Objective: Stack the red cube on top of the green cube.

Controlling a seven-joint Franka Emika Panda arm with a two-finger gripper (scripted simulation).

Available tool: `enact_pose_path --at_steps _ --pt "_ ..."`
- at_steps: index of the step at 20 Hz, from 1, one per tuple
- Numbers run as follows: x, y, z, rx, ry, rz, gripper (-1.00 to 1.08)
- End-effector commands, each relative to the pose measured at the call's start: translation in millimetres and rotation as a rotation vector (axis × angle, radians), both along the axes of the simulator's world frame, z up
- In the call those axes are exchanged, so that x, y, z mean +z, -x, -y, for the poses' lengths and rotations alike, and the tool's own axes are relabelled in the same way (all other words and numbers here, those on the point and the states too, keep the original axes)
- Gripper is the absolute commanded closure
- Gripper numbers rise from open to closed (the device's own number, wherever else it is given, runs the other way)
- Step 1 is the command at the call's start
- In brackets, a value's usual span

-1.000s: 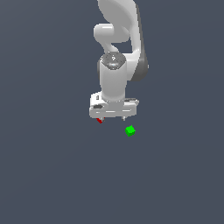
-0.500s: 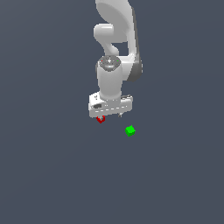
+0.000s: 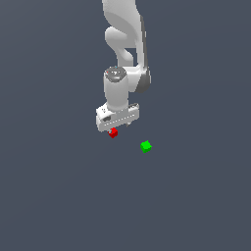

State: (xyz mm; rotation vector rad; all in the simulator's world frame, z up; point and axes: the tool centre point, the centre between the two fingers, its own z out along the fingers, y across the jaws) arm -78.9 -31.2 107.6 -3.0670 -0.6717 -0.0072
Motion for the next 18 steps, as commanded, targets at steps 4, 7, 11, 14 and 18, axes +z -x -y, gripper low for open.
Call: enact_pose_path --at_steps 4,7,11,14,18 --pt "-16.8 18.3 15.9 0.108 0.001 -0.002 -0.92" --pt "-23.8 25.1 23.4 0.152 0.002 -0.002 -0.92" --pt "-31.0 31.3 31.4 0.196 0.002 -0.003 -0.92" --pt "-34.6 34.2 35.7 0.218 0.003 -0.003 -0.92" --pt "-37.2 35.8 39.0 0.234 0.003 -0.004 -0.92"
